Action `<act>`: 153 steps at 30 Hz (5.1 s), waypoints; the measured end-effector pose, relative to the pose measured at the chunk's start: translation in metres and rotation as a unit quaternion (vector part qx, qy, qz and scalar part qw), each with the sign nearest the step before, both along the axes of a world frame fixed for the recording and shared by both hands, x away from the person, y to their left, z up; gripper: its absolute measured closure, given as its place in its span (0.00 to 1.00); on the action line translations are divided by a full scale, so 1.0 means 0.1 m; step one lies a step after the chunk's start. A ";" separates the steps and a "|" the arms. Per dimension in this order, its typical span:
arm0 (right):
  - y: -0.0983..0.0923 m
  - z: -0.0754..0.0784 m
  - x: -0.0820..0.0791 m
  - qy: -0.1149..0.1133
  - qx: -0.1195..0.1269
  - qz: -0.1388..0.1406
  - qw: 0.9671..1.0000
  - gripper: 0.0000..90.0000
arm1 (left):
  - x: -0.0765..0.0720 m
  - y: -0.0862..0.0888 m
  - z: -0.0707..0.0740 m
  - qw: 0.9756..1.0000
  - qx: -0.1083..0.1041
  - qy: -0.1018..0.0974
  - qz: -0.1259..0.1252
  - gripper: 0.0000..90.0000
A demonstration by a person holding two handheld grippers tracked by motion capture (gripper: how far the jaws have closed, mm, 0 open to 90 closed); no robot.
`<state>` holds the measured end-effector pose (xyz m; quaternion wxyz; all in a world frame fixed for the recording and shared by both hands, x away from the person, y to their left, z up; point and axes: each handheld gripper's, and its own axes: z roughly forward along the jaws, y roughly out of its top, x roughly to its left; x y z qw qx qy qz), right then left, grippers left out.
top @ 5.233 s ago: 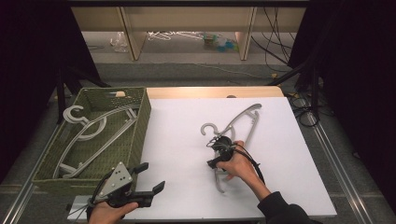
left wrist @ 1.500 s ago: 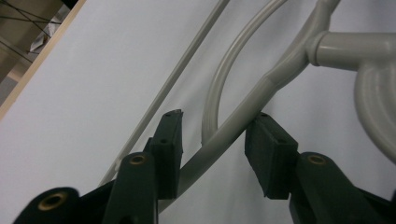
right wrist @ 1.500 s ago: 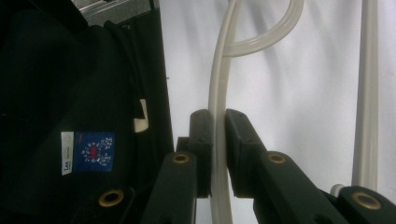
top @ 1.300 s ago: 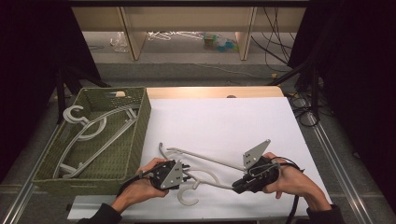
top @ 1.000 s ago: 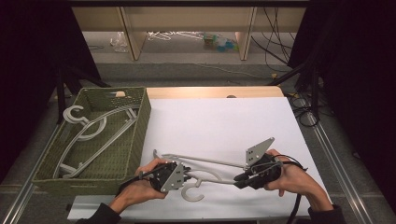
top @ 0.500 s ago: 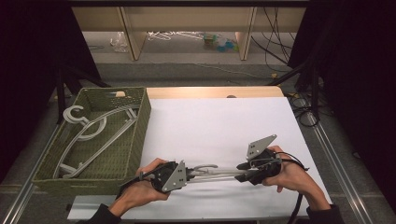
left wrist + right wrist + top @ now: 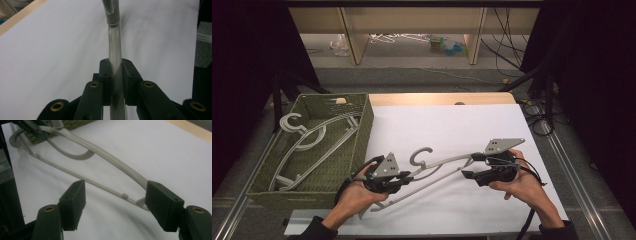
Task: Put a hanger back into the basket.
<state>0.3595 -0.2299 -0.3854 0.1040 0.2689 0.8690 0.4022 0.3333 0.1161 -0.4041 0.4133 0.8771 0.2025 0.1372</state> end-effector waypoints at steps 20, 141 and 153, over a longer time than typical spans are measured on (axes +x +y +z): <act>0.19 -0.09 -0.20 -0.026 0.019 0.020 0.999 0.34 | 0.11 0.34 0.14 0.990 -0.099 0.074 0.074 0.88; 0.09 -0.25 -0.31 -0.025 0.056 -0.029 0.998 0.23 | 0.76 2.84 0.12 0.938 -0.063 0.081 0.332 0.85; 0.09 -0.26 -0.30 -0.024 0.058 -0.031 0.998 0.23 | 0.69 2.91 0.11 0.916 -0.045 0.050 0.395 0.77</act>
